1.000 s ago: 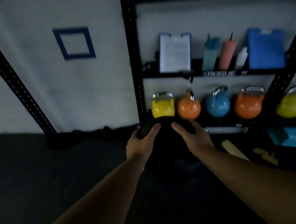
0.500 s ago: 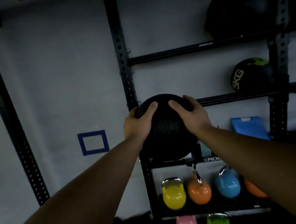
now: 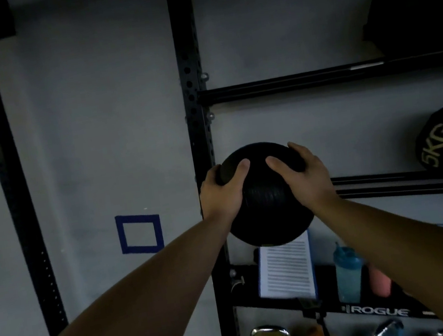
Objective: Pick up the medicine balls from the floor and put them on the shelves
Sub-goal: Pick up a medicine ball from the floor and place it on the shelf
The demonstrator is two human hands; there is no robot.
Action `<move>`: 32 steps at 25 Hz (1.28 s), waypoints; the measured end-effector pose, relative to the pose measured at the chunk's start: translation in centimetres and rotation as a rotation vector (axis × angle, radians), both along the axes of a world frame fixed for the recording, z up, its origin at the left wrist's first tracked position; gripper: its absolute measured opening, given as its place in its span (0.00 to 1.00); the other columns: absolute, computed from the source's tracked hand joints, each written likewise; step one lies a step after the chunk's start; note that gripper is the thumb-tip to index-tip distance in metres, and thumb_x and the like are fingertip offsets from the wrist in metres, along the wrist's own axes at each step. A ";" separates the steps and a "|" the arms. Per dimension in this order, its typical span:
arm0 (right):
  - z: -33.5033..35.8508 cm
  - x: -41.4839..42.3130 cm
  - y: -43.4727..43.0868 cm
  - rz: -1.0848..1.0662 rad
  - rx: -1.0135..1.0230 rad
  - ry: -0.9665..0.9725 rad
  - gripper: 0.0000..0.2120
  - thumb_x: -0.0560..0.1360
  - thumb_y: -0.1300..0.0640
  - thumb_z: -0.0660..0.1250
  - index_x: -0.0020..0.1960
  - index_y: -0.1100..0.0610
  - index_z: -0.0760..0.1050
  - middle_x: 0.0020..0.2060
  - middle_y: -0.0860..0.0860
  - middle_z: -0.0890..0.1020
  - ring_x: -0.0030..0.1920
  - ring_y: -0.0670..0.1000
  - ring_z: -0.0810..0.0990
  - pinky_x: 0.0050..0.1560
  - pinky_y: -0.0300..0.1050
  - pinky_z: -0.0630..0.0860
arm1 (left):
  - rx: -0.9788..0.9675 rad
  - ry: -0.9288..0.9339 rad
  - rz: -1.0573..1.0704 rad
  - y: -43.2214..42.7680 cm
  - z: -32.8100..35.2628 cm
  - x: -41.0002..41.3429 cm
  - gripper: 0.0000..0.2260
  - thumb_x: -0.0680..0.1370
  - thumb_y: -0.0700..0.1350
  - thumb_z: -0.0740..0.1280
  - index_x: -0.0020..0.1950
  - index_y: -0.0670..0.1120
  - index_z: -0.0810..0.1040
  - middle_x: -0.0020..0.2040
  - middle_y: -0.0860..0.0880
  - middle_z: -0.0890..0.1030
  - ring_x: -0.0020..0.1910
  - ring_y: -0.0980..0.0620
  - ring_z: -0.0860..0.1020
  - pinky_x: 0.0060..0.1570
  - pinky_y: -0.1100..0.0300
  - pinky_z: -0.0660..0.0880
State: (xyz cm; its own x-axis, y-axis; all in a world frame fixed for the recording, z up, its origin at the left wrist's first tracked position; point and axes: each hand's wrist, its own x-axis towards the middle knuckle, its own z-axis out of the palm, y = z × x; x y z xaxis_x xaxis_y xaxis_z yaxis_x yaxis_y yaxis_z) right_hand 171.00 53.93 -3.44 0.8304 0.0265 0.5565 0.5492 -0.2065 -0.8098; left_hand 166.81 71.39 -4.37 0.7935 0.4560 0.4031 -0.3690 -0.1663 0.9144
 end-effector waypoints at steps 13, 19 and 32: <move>-2.8 40.9 11.7 -0.304 -0.397 -0.212 0.34 0.75 0.33 0.54 0.76 0.45 0.71 0.73 0.51 0.75 0.66 0.60 0.75 0.63 0.59 0.74 | 1.035 -0.185 -0.036 8.0 -0.3 41.8 0.32 0.81 0.66 0.53 0.81 0.52 0.68 0.80 0.51 0.72 0.79 0.48 0.65 0.80 0.51 0.58; -0.3 45.0 12.6 -0.321 -0.316 -0.154 0.26 0.74 0.29 0.54 0.63 0.37 0.79 0.60 0.44 0.82 0.56 0.51 0.81 0.56 0.53 0.78 | 0.888 -0.178 -0.046 9.3 2.2 46.5 0.31 0.74 0.71 0.54 0.67 0.57 0.80 0.63 0.54 0.84 0.61 0.51 0.80 0.60 0.51 0.76; -1.9 26.5 4.5 -0.125 -0.632 -0.018 0.32 0.79 0.37 0.63 0.80 0.44 0.62 0.76 0.52 0.71 0.72 0.56 0.71 0.70 0.58 0.71 | 1.032 0.008 -0.140 5.6 0.5 26.8 0.35 0.74 0.74 0.58 0.69 0.52 0.79 0.69 0.52 0.79 0.67 0.50 0.76 0.67 0.51 0.74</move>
